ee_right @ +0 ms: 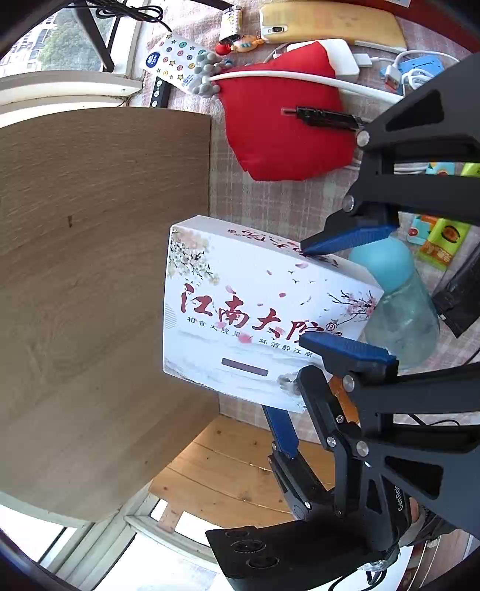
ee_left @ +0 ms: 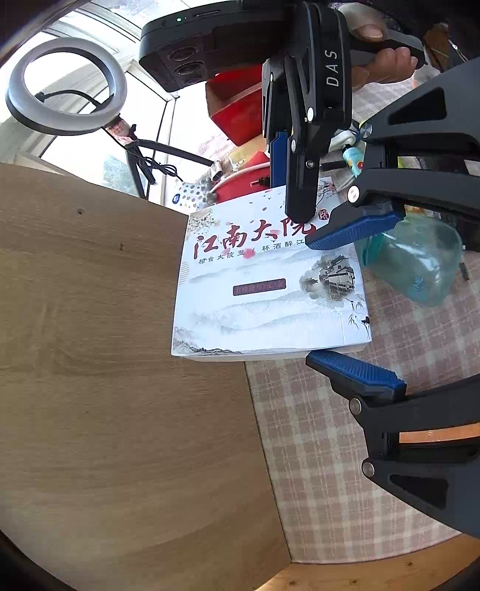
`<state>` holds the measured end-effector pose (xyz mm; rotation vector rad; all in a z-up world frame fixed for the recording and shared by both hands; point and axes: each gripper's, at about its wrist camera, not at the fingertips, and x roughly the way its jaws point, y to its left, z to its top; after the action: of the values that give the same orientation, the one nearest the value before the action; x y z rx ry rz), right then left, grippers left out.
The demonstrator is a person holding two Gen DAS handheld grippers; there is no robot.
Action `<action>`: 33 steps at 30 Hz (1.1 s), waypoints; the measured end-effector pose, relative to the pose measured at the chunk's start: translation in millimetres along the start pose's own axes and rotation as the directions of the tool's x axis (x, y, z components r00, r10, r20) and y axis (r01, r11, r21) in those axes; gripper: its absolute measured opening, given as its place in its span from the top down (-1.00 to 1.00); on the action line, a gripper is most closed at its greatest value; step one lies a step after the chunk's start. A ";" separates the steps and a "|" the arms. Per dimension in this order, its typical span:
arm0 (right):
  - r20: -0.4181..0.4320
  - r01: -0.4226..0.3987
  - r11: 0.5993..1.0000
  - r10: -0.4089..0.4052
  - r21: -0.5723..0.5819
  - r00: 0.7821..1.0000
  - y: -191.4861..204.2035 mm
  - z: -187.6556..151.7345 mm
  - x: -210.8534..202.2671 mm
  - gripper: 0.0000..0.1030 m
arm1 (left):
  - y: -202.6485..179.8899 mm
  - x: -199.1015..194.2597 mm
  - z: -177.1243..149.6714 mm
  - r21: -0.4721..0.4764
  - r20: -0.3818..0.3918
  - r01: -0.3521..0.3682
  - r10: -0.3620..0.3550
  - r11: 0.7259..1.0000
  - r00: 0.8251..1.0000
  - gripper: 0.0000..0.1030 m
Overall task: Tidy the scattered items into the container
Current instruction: 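Grasp the white printed box with the right tool and lift it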
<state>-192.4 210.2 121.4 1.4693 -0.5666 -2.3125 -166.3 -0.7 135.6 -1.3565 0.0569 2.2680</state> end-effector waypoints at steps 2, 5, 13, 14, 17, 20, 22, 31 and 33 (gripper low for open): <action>0.016 -0.019 1.000 0.019 -0.021 1.000 14.8 -9.1 -17.6 0.16 | -3.4 -24.3 -6.6 0.003 0.035 -0.011 0.011 1.000 0.999 -0.04; 0.040 -0.036 0.997 0.039 -0.065 0.998 35.8 -25.7 -48.0 0.16 | -9.6 -60.2 -19.8 0.006 0.083 -0.027 0.026 1.000 0.996 -0.04; 0.054 -0.072 0.981 0.083 -0.181 0.995 90.2 -96.5 -105.6 0.16 | -37.9 -136.6 -94.9 -0.011 0.156 -0.049 0.051 0.999 0.986 -0.04; 0.050 -0.069 0.979 0.080 -0.193 0.996 93.3 -110.7 -108.7 0.16 | -43.1 -140.0 -107.9 -0.014 0.157 -0.051 0.053 0.999 0.986 -0.04; 0.030 -0.043 0.973 0.051 -0.226 0.998 102.0 -155.8 -107.0 0.16 | -53.6 -135.6 -153.2 -0.043 0.125 -0.031 0.036 0.999 0.992 -0.04; -0.016 -0.012 0.973 0.008 -0.232 1.000 95.6 -198.1 -87.4 0.16 | -57.5 -114.5 -199.7 -0.091 0.055 -0.007 0.012 0.996 0.998 -0.04; -0.060 0.012 0.976 -0.026 -0.218 0.998 85.8 -227.8 -68.1 0.16 | -58.6 -90.7 -226.4 -0.126 -0.005 0.007 -0.008 0.992 1.000 -0.04; -0.166 -0.005 0.995 -0.013 -0.104 0.986 36.9 -300.8 -32.0 0.17 | -55.4 -58.4 -294.6 -0.182 -0.114 -0.015 -0.005 0.983 0.994 0.20; -0.114 -0.007 0.996 -0.004 -0.093 0.993 33.6 -305.5 -46.9 0.17 | -57.4 -76.0 -297.1 -0.177 -0.069 -0.019 0.006 0.984 0.998 0.20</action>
<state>107.4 158.7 57.0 1.5441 -0.4225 -2.2055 130.3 -63.0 61.5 -1.5285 -0.1170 2.2816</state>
